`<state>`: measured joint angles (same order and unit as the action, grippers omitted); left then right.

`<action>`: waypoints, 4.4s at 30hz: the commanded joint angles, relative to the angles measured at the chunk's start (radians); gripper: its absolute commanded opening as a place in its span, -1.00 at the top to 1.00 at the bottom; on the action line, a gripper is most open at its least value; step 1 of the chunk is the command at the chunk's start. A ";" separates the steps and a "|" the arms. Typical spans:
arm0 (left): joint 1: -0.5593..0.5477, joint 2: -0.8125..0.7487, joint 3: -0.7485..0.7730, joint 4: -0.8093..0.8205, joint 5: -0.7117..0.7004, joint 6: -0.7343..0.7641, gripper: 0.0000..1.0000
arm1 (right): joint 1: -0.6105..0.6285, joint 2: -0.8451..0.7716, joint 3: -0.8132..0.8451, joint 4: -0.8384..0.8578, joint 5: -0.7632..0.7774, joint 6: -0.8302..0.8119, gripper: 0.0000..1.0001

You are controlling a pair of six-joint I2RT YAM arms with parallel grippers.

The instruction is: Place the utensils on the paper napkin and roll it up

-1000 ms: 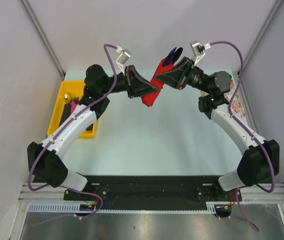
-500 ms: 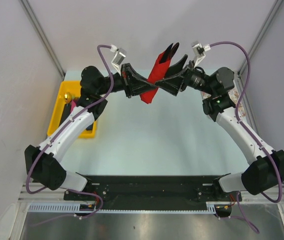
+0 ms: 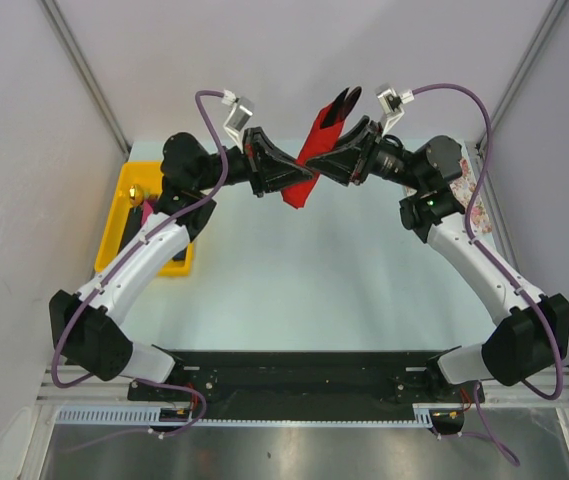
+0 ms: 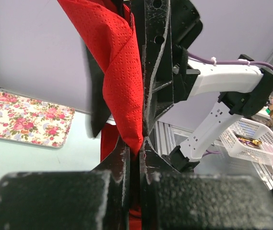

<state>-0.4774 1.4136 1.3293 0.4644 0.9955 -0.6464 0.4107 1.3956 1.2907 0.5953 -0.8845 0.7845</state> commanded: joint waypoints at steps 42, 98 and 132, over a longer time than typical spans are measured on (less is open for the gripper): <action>0.011 -0.011 -0.105 0.102 0.181 -0.201 0.80 | -0.012 0.016 0.051 0.116 0.068 0.108 1.00; 0.082 -0.239 -0.110 -0.352 -0.121 0.260 -0.39 | 0.036 -0.001 0.027 0.093 0.065 0.071 1.00; 0.005 -0.150 -0.217 -0.018 -0.086 -0.039 1.00 | 0.074 0.031 0.029 0.055 -0.019 0.067 0.37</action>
<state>-0.4789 1.2743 1.1507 0.4000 0.9085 -0.7082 0.4805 1.4300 1.2900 0.6407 -0.8963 0.8471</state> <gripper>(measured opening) 0.059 0.140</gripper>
